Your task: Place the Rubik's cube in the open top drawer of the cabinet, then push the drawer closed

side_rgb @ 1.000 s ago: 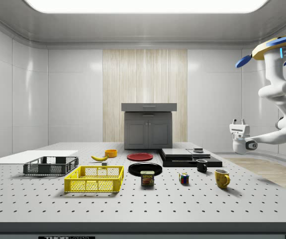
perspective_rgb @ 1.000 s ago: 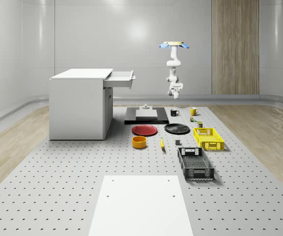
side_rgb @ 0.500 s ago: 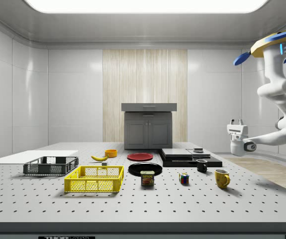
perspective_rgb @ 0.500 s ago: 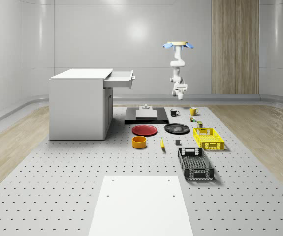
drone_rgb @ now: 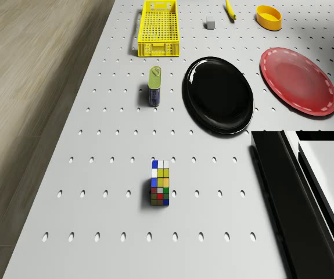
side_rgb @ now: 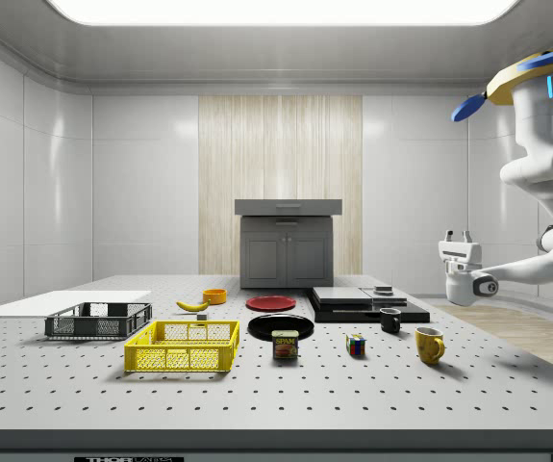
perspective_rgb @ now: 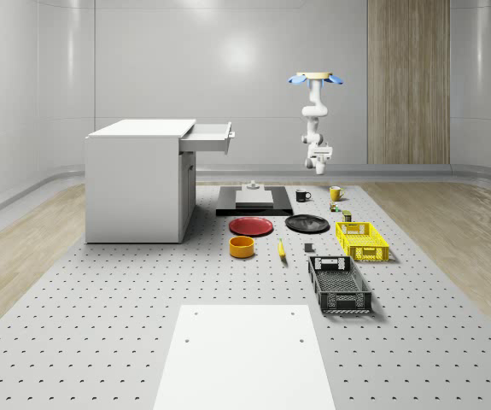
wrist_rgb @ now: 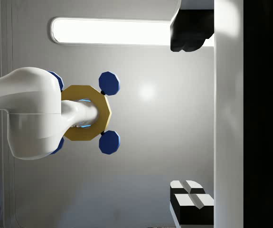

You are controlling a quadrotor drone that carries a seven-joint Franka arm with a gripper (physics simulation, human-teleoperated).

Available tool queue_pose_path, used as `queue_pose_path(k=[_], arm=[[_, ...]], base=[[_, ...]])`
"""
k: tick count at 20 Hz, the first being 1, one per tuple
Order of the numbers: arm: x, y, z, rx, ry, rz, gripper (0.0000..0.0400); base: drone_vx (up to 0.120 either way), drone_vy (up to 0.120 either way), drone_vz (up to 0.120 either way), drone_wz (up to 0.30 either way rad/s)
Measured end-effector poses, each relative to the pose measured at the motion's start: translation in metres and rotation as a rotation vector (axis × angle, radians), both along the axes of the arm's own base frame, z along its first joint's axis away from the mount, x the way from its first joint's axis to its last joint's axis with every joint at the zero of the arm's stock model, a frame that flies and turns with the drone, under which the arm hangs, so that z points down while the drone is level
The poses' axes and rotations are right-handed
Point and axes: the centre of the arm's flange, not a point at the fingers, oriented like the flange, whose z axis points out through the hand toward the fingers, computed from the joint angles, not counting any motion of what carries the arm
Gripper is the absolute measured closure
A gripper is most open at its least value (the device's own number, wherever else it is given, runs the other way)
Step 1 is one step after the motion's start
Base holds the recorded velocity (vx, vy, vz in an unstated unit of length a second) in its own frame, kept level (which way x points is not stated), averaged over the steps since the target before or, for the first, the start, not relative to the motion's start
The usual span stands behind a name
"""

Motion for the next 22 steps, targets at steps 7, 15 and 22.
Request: queue_pose_path(k=[7,15,22], arm=[[-0.001,0.003,0.000,-0.028,-0.005,-0.001,0.0000],[-0.001,0.014,-0.001,-0.142,-0.011,-0.003,0.0000],[-0.001,0.046,-0.012,-0.482,-0.016,-0.012,0.0000]], base=[[0.120,0.120,0.000,0.000],[0.095,0.085,0.000,0.000],[0.069,0.000,-0.046,0.000]])
